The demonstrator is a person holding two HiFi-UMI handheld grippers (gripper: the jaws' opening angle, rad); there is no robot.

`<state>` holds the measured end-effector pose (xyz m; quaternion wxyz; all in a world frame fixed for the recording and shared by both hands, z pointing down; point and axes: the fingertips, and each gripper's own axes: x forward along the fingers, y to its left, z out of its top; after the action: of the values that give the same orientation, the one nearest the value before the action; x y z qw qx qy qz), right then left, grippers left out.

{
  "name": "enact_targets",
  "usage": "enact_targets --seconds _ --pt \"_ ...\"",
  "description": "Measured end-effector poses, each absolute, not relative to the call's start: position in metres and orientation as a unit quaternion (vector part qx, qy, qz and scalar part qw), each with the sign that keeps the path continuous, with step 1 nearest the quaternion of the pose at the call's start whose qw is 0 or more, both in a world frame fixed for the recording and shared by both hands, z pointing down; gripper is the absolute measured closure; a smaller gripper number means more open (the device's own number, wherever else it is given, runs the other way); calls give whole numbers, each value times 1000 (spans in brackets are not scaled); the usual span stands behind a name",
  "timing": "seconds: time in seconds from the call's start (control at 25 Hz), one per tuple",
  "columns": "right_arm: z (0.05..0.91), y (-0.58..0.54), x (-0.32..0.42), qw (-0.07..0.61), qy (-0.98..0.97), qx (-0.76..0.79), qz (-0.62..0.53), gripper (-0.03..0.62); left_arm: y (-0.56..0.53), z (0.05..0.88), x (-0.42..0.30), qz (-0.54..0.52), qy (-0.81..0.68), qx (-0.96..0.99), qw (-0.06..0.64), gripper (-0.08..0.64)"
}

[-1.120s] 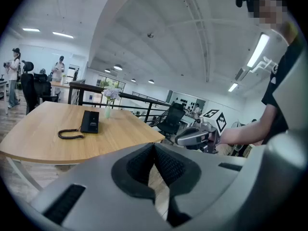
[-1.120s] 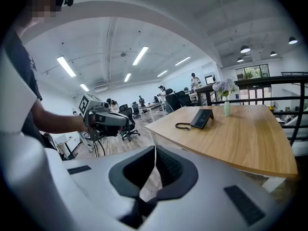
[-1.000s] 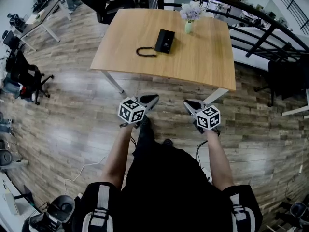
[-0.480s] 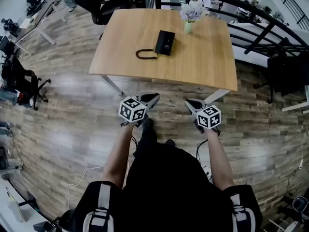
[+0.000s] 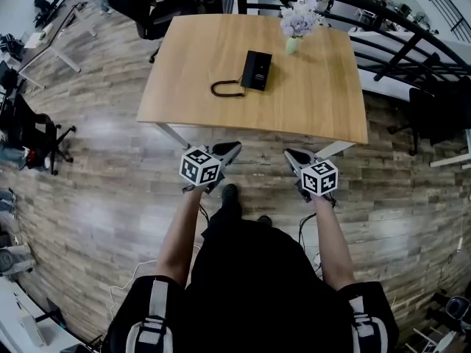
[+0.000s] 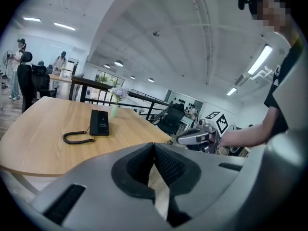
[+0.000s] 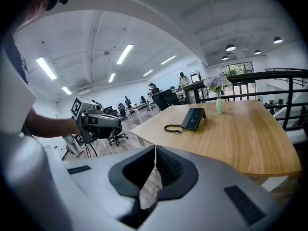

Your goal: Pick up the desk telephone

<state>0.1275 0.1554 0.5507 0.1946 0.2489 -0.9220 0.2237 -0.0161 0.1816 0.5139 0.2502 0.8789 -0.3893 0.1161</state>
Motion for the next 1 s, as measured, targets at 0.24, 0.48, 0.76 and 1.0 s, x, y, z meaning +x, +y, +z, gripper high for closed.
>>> enact_targets --seconds 0.24,0.48,0.76,1.0 --pt "555 138 107 201 -918 255 227 566 163 518 -38 115 -386 879 254 538" --pt "561 123 97 206 -914 263 231 566 143 524 -51 113 -379 881 259 538" --pt "562 105 88 206 -907 282 236 566 119 523 -63 114 -364 888 258 538" --pt "561 95 78 202 -903 297 237 566 104 524 -74 118 -350 894 255 538"
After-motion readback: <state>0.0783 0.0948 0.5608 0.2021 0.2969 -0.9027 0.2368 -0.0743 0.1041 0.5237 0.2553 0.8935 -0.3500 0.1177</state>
